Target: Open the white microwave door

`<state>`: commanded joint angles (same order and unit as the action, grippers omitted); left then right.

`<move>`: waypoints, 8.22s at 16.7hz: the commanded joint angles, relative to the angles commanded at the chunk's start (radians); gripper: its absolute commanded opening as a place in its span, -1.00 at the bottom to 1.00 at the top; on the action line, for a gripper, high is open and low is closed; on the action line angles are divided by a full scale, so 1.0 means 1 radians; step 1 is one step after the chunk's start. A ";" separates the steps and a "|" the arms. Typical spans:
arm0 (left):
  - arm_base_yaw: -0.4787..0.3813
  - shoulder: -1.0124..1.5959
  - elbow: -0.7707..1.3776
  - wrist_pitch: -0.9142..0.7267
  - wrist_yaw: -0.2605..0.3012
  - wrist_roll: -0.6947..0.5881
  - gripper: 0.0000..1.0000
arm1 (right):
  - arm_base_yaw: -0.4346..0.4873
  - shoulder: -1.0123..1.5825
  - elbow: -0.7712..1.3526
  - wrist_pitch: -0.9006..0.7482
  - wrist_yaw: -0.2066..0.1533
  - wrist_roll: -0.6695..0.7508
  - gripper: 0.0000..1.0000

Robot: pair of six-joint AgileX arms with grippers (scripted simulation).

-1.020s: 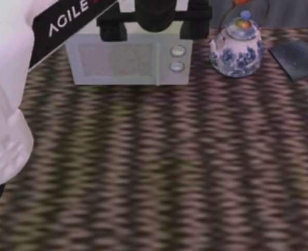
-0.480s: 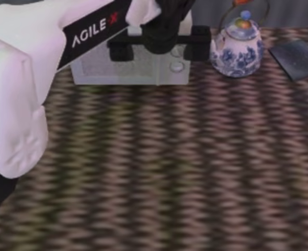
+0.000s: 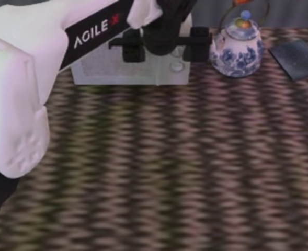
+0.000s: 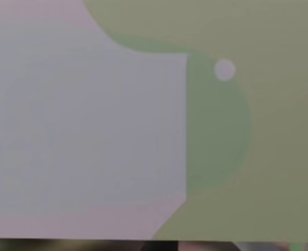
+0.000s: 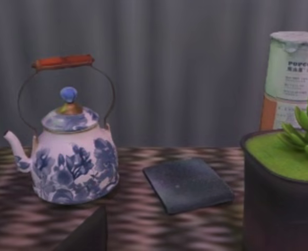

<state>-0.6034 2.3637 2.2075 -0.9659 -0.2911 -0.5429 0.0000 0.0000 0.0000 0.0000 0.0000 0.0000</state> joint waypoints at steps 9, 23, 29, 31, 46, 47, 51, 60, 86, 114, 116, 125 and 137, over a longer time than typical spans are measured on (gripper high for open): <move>0.000 0.000 0.000 0.000 0.000 0.000 -1.00 | 0.000 0.000 0.000 0.000 0.000 0.000 1.00; -0.032 -0.109 -0.193 0.066 -0.013 -0.029 -1.00 | 0.000 0.000 0.000 0.000 0.000 0.000 1.00; -0.032 -0.117 -0.198 0.072 -0.015 -0.031 -1.00 | 0.000 0.000 0.000 0.000 0.000 0.000 1.00; -0.032 -0.117 -0.198 0.072 -0.015 -0.031 -1.00 | 0.000 0.000 0.000 0.000 0.000 0.000 1.00; -0.032 -0.117 -0.198 0.072 -0.015 -0.031 -1.00 | 0.000 0.000 0.000 0.000 0.000 0.000 1.00; -0.032 -0.117 -0.198 0.072 -0.015 -0.031 -1.00 | 0.000 0.000 0.000 0.000 0.000 0.000 1.00; -0.037 -0.124 -0.211 0.084 -0.007 -0.026 -1.00 | 0.000 0.000 0.000 0.000 0.000 0.000 1.00; -0.027 -0.212 -0.354 0.158 0.025 0.058 -1.00 | 0.000 0.000 0.000 0.000 0.000 0.000 1.00; -0.032 -0.219 -0.365 0.168 0.034 0.064 -1.00 | 0.000 0.000 0.000 0.000 0.000 0.000 1.00; -0.017 -0.307 -0.502 0.236 0.075 0.160 -1.00 | 0.000 0.000 0.000 0.000 0.000 0.000 1.00; -0.017 -0.307 -0.502 0.236 0.075 0.160 -1.00 | 0.000 0.000 0.000 0.000 0.000 0.000 1.00; -0.008 -0.356 -0.591 0.270 0.113 0.228 -1.00 | 0.000 0.000 0.000 0.000 0.000 0.000 1.00; 0.001 -0.397 -0.636 0.300 0.134 0.271 -1.00 | 0.000 0.000 0.000 0.000 0.000 0.000 1.00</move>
<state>-0.6023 1.9665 1.5716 -0.6661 -0.1573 -0.2717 0.0000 0.0000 0.0000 0.0000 0.0000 0.0000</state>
